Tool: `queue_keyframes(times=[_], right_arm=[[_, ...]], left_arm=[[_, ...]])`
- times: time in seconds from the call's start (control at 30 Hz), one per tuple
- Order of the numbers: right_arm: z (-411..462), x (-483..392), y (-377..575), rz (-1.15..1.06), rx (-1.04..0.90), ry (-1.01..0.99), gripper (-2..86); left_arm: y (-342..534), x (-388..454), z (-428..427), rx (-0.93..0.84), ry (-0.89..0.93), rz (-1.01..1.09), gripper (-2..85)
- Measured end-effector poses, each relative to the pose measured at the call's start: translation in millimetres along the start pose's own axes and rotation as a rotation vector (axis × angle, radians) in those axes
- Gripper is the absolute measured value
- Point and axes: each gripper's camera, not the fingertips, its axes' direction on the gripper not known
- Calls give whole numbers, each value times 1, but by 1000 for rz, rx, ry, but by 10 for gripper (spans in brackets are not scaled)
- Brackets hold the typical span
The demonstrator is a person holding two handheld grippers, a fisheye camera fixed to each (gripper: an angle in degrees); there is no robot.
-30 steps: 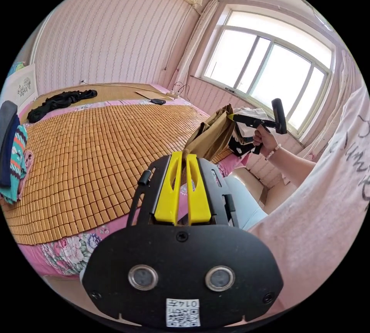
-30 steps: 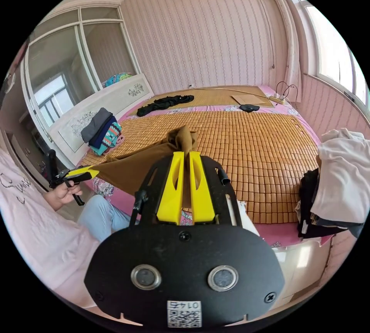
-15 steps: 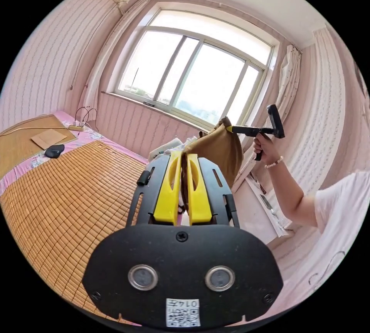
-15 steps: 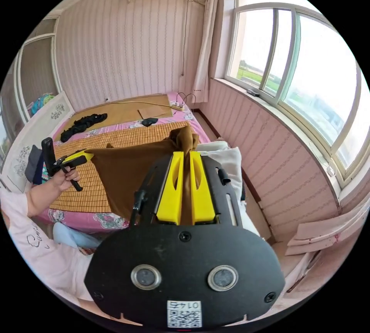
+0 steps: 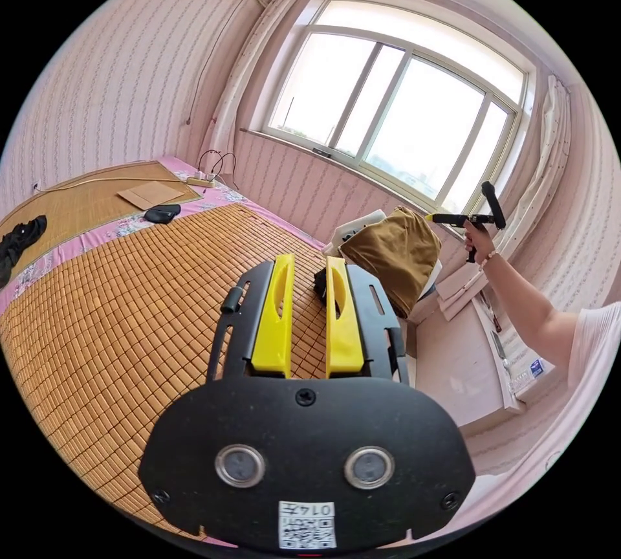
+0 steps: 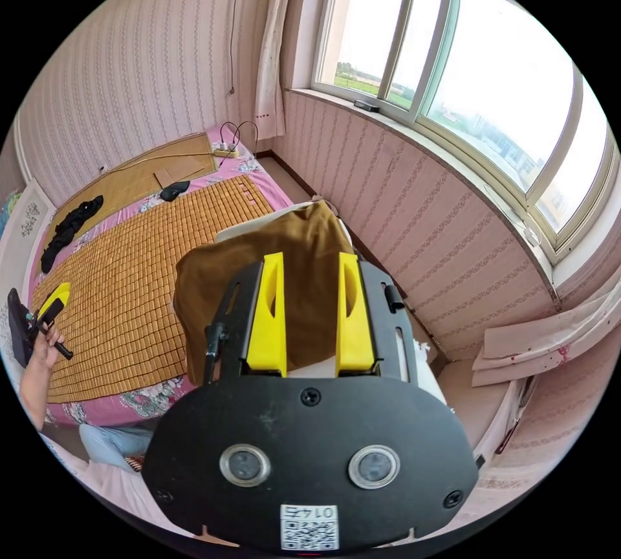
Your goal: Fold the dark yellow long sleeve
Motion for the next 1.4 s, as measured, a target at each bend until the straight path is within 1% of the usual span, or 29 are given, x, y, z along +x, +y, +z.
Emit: queue_keyframes(times=[0.1, 0.13, 0.17, 0.2, 0.23, 0.27, 0.33, 0.4, 0.5, 0.57, 0.6, 0.67, 0.73, 0.8, 0.87, 0.93, 1.0, 1.03, 1.07, 1.13, 1.17, 1.2, 1.27, 1.3, 1.33, 1.4], right_arm=[[-6, 0, 15, 9, 36, -36, 104], [0, -4, 20, -29, 30, -76, 93], [15, -9, 25, -63, 24, -85, 45], [29, -12, 27, -66, 0, -53, 21], [70, -17, 30, -70, -126, 14, 8], [105, -17, 31, -65, -237, 10, -1], [125, -5, 32, 16, -234, -58, -6], [131, 7, 31, 30, -186, -101, -8], [139, 14, 26, 14, -141, -84, -9], [148, 13, 20, -49, -146, -44, -9], [149, 14, 19, -57, -143, -44, -9], [155, 22, 16, -71, -119, -66, -9], [160, 32, 13, -73, -118, -88, -9], [164, 44, 9, -70, -115, -131, -8], [168, 66, 5, -50, -99, -225, -5], [168, 85, 3, -33, -66, -317, 0], [160, 104, 3, -22, -30, -406, 22], [148, 117, 7, -27, 22, -469, 53], [133, 132, 15, -9, 56, -492, 114], [111, 153, 39, 23, 93, -463, 163], [101, 170, 62, 89, 137, -430, 192], [98, 179, 75, 137, 139, -414, 212], [103, 214, 131, 348, 95, -377, 301], [107, 221, 145, 390, 101, -389, 304], [122, 233, 171, 473, 94, -432, 309], [161, 246, 192, 577, -6, -570, 323]], left_arm=[[16, 3, -11, 5, -5, -5, 80], [23, 3, -14, 0, 0, -15, 80], [30, 2, -16, -3, 7, -27, 79], [33, 2, -16, -4, 10, -31, 79], [40, 1, -16, -8, 9, -35, 77], [45, 1, -12, -28, 0, -29, 77], [49, 0, 0, -69, -17, -24, 79], [50, -2, 21, -99, 0, -32, 90], [39, 1, 83, -165, 112, -81, 136], [21, 12, 146, -195, 208, -112, 174], [16, 14, 163, -206, 228, -122, 182], [-5, 22, 228, -253, 311, -179, 215], [-20, 25, 269, -283, 348, -210, 225], [-35, 24, 303, -306, 386, -277, 217], [-56, 22, 339, -334, 464, -332, 173], [-68, 22, 360, -408, 425, -368, 146], [-76, 21, 371, -434, 412, -372, 133], [-78, 20, 374, -428, 412, -365, 128], [-79, 19, 375, -427, 412, -339, 123], [-80, 18, 380, -443, 417, -328, 119], [-80, 17, 383, -457, 419, -322, 117], [-80, 18, 384, -462, 419, -314, 116], [-81, 18, 387, -464, 416, -302, 114], [-81, 17, 387, -463, 416, -303, 114], [-82, 17, 388, -462, 414, -300, 113], [-84, 16, 391, -462, 414, -299, 111]])
